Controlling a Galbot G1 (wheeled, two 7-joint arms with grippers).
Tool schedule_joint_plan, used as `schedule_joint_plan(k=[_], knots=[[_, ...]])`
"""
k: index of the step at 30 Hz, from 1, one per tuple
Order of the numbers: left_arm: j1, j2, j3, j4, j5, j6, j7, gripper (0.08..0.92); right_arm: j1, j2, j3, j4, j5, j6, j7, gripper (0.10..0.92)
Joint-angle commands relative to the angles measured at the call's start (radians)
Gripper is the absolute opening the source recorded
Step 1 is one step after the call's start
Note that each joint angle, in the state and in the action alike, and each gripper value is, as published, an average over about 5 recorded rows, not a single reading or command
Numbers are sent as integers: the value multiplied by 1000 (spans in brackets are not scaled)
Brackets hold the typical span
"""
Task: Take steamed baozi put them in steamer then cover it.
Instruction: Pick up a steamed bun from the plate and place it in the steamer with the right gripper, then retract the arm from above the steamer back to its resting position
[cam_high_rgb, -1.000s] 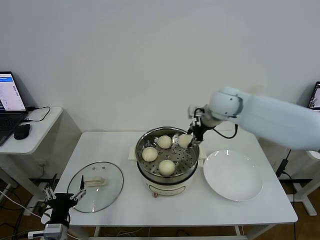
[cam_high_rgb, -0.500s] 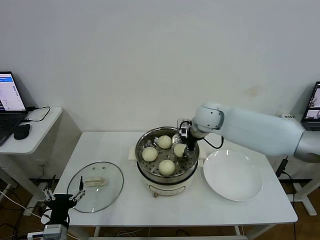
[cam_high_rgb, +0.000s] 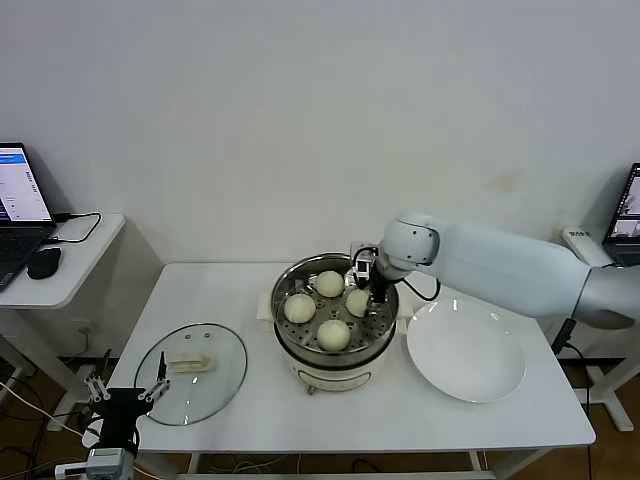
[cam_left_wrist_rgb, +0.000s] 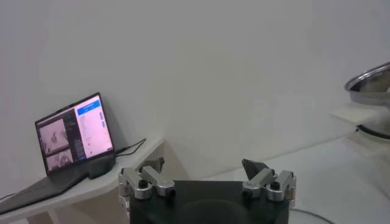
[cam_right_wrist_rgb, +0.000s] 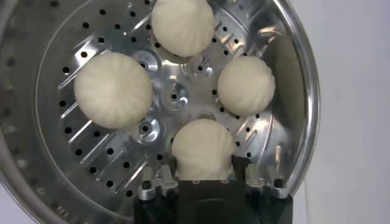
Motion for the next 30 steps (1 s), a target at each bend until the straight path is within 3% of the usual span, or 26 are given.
schedule_joint_plan(k=[1, 4, 9, 17, 22, 30], knots=[[-3, 2, 2, -1, -1, 1, 1, 823, 68, -122, 52, 146, 48, -6, 14, 798], [-6, 3, 7, -1, 0, 2, 3, 823, 41, -211, 113, 235, 103, -2, 87, 819], [-9, 5, 14, -4, 2, 3, 4, 823, -120, -407, 260, 397, 243, 54, 383, 823], [-10, -2, 23, 4, 5, 1, 5, 823, -801, -576, 846, 527, 252, 351, 713, 823], [-11, -15, 44, 19, 13, -6, 2, 823, -1342, -478, 1337, 490, 90, 562, 757, 823], [-18, -32, 70, 23, 14, -32, 1, 823, -1773, -71, 1910, 432, -98, 780, 600, 823]])
